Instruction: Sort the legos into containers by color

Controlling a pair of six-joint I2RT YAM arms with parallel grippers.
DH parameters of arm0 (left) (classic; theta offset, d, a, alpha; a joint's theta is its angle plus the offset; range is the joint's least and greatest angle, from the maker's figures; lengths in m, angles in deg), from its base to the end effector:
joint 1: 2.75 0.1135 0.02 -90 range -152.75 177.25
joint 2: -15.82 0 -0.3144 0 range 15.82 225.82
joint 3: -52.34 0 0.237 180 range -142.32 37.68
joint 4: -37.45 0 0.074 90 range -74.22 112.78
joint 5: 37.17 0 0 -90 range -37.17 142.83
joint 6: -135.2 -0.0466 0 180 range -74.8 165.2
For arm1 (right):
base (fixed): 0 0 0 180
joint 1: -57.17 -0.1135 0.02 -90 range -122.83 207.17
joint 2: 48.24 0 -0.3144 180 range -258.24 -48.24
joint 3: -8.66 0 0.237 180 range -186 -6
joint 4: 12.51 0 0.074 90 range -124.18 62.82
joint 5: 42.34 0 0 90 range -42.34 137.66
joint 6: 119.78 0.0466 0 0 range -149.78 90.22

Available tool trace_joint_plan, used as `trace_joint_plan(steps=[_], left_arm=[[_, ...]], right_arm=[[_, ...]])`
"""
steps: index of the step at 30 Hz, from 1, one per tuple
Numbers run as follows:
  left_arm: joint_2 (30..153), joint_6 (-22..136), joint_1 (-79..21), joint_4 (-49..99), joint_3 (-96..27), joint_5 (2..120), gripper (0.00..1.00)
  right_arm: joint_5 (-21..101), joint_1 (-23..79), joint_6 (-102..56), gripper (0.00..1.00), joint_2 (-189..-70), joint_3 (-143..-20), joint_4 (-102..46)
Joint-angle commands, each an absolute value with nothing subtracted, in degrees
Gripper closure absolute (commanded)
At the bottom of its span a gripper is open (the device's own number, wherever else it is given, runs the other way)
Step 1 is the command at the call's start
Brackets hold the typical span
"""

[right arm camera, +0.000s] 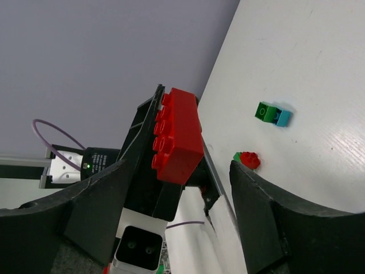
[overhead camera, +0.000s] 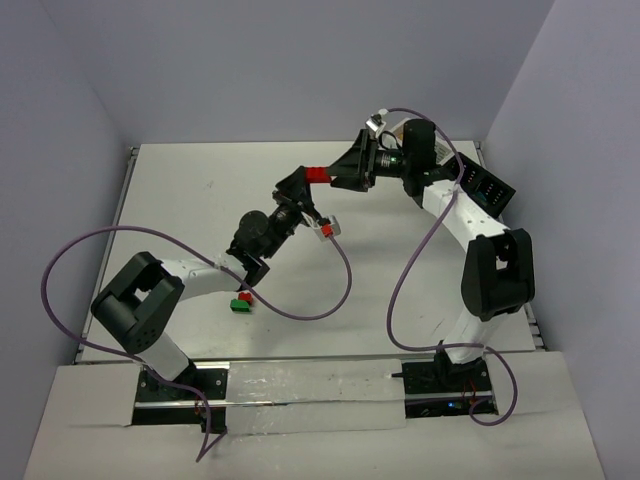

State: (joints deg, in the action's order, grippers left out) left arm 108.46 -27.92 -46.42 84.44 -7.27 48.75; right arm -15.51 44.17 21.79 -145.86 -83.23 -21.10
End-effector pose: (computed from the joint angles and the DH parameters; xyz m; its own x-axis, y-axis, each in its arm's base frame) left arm 0.2555 -0.2393 0.3274 0.6620 0.6877 -0.2982 0.0185 0.3827 0.9237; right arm 0.3702 0.1282 0.3780 -0.8893 0.1576 -0.4293 -0.3980 0.1960 0.8962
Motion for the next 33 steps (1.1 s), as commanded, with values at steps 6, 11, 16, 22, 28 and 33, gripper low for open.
trace_joint_plan(steps=[6,11,16,22,28,33], left_arm=[[108.81,-30.33,-47.24,88.95,-9.15,50.73,1.00],[109.32,-31.42,-47.31,89.44,-8.99,50.89,1.00],[109.71,-32.35,-47.31,90.16,-8.76,50.31,0.70],[108.68,-29.32,-47.04,90.70,-7.87,48.34,0.07],[100.73,-18.70,-45.05,82.03,-4.66,50.85,0.01],[94.06,0.77,-43.06,57.92,-11.77,49.22,0.01]], right_arm=[[-16.50,42.67,26.00,0.39,-147.41,-85.56,-14.29],[-16.73,42.26,26.86,0.57,-147.91,-86.07,-13.22],[-16.10,42.19,24.72,0.89,-147.36,-86.16,-15.30],[-15.65,46.23,17.56,1.00,-146.68,-90.31,-23.05],[-4.87,55.32,-17.11,1.00,-148.72,-109.69,-60.56],[15.27,61.13,-38.12,1.00,-150.82,-123.17,-79.41]])
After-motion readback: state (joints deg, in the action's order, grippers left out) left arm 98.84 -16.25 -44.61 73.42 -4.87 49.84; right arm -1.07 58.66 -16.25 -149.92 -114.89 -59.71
